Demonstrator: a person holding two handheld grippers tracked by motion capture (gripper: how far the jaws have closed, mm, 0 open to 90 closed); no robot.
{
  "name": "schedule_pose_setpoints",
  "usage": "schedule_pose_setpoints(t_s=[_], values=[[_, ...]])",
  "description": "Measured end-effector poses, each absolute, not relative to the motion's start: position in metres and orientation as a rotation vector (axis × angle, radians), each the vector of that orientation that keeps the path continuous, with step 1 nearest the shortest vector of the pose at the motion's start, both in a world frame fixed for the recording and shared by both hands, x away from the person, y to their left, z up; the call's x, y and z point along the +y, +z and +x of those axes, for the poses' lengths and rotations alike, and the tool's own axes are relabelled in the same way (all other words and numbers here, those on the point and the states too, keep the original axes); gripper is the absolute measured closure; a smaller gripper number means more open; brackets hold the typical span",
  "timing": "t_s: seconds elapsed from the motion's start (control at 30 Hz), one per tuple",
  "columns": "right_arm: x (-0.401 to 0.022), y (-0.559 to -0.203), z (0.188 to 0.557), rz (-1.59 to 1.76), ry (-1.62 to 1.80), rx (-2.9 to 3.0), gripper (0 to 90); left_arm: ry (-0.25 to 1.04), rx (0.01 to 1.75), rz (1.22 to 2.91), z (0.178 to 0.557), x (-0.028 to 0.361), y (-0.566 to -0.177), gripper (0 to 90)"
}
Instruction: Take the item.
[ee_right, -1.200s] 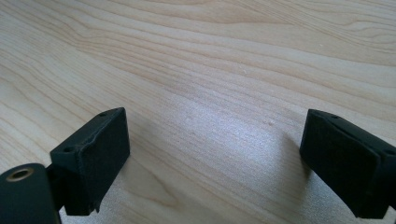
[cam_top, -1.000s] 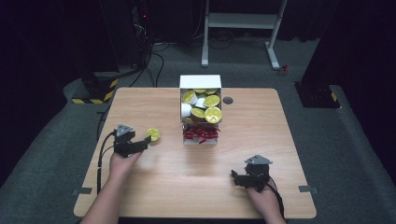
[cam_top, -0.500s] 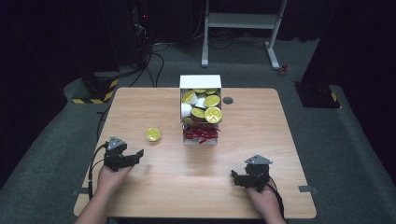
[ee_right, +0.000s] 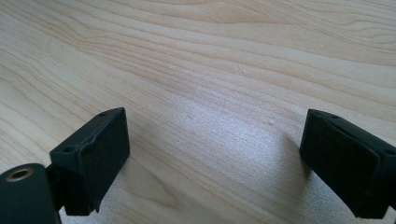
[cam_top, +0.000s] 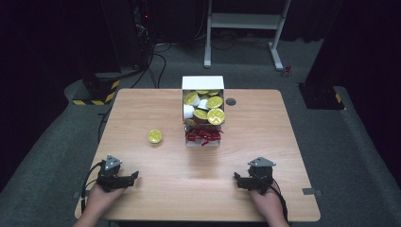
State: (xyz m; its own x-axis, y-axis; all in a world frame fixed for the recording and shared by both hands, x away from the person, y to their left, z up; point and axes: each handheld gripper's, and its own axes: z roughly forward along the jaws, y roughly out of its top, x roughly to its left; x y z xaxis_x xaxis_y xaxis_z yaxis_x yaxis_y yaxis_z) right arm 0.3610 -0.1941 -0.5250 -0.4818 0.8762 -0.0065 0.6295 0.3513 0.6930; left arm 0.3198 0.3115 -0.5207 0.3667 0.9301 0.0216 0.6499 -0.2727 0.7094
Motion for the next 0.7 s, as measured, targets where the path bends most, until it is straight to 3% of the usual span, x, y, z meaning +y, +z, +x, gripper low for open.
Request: schedule_pose_setpoints(t_s=[0.13, 0.23, 0.4, 0.7], values=[[-0.194, -0.525, 0.361, 1.322, 0.898, 2.243, 8.0, 0.605, 1.381, 1.988, 0.307, 0.319, -0.529, 13.6], [-0.194, -0.525, 0.362, 1.312, 0.898, 2.246, 7.9, 0.687, 1.365, 2.001, 0.299, 0.317, -0.529, 13.3], [-0.194, -0.525, 0.362, 1.311, 0.898, 2.246, 8.3, 0.619, 1.402, 1.954, 0.302, 0.322, -0.530, 13.2], [-0.194, -0.525, 0.361, 1.308, 0.896, 2.236, 9.3, 0.625, 1.393, 1.968, 0.302, 0.321, -0.530, 14.6]])
